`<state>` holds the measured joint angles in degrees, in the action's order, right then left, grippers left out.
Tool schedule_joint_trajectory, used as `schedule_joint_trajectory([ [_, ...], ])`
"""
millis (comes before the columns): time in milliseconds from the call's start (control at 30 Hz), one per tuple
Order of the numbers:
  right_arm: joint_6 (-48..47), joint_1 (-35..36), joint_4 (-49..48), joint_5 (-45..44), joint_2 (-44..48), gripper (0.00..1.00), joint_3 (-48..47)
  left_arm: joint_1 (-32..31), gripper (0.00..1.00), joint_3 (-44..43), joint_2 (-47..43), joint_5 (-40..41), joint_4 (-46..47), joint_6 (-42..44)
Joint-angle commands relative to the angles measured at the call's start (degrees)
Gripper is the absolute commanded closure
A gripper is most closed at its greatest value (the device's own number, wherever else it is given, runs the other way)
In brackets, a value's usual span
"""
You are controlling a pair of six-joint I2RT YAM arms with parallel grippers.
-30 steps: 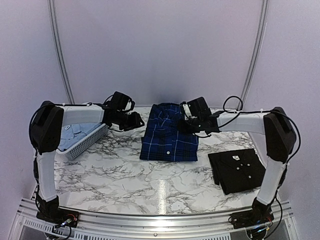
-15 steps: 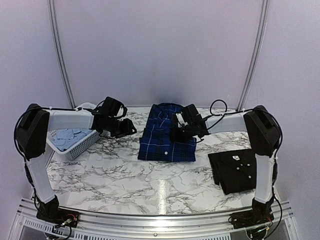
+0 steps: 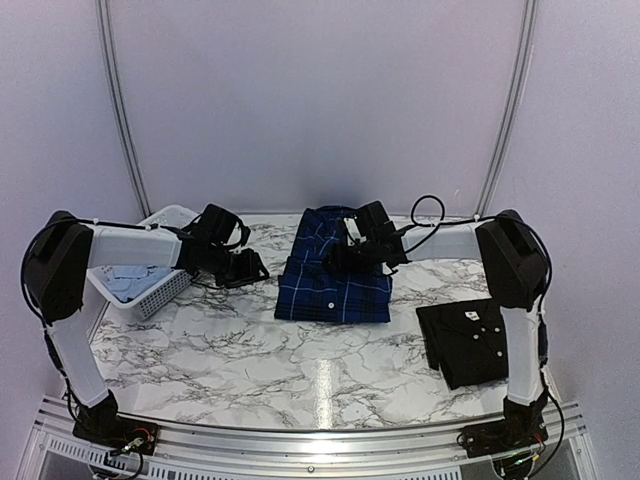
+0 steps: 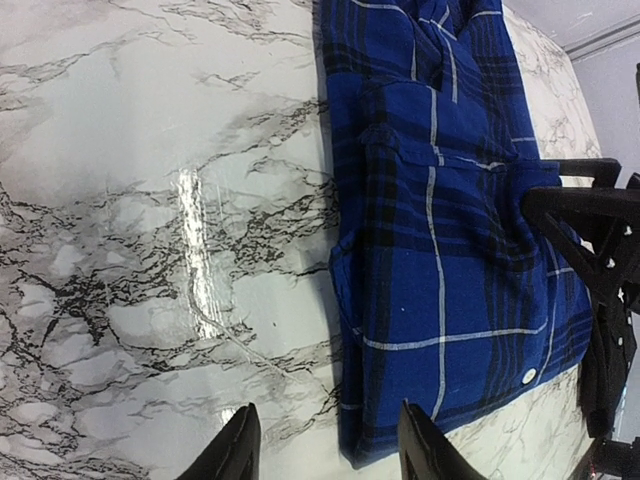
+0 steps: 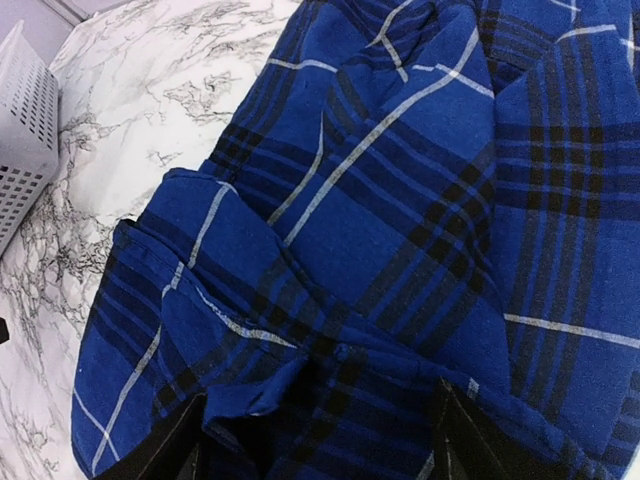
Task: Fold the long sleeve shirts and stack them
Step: Adjust the 2/3-rectangle-folded shirt at the center of the board.
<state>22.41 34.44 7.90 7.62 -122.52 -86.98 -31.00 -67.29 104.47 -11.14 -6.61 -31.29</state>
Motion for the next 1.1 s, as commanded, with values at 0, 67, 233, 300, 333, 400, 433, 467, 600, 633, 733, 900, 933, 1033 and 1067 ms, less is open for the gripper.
schedule_joint_trajectory([
  [0,-0.3,-0.7,-0.6,1.6,-1.9,0.29,-3.4,0.2,0.51,1.8,-2.9,-1.9,1.1,-0.7],
  [67,-0.2,-1.0,-0.6,2.2,-1.9,0.29,-4.2,0.2,0.51,2.7,-3.3,-2.1,1.3,-0.9],
  [233,-0.4,-1.0,-0.1,2.3,0.4,0.28,-3.9,0.2,0.51,4.8,-4.2,-3.0,2.3,-1.3],
  [300,-0.7,-1.1,0.3,2.0,1.8,0.28,-3.3,0.2,0.51,5.7,-4.1,-4.6,3.0,-1.7],
  [333,-0.9,-1.1,0.3,1.8,2.7,0.28,-2.8,0.0,0.51,6.0,-4.0,-5.1,3.3,-1.9],
  [400,-0.9,-1.1,1.1,0.9,4.4,0.28,-1.5,-0.4,0.5,6.3,-3.6,-6.1,3.8,-2.0],
  [433,-1.0,-1.1,1.5,0.5,5.4,0.27,-0.4,-0.6,0.5,6.3,-3.2,-6.7,3.9,-2.0],
  [467,-1.0,-1.0,1.7,0.1,6.4,0.27,0.9,-0.9,0.5,6.3,-2.9,-7.4,4.0,-1.9],
  [600,-1.4,-0.4,2.3,-2.7,12.7,0.31,7.7,-2.3,0.5,5.7,-1.4,-7.9,4.2,-1.8],
  [633,-1.3,-0.3,2.3,-3.2,14.1,0.35,9.8,-2.5,0.5,5.6,-1.1,-7.9,4.2,-1.8],
  [733,-1.0,0.0,1.7,-4.5,17.2,0.48,15.3,-3.1,0.51,5.4,-0.3,-7.6,4.2,-2.1],
  [900,-0.4,-0.1,1.4,-7.2,16.1,0.56,18.0,-3.3,0.52,5.2,0.3,-7.1,4.2,-2.5],
  [933,-0.6,-0.1,1.0,-7.3,15.0,0.55,17.8,-3.3,0.52,5.2,0.4,-7.1,4.2,-2.6],
  [1033,-0.9,-0.1,1.6,-9.3,10.8,0.53,15.8,-3.3,0.52,5.1,0.5,-7.1,4.0,-2.7],
  [1067,-1.1,0.0,1.9,-9.3,9.5,0.5,15.1,-3.3,0.52,5.2,0.4,-7.0,3.9,-2.7],
])
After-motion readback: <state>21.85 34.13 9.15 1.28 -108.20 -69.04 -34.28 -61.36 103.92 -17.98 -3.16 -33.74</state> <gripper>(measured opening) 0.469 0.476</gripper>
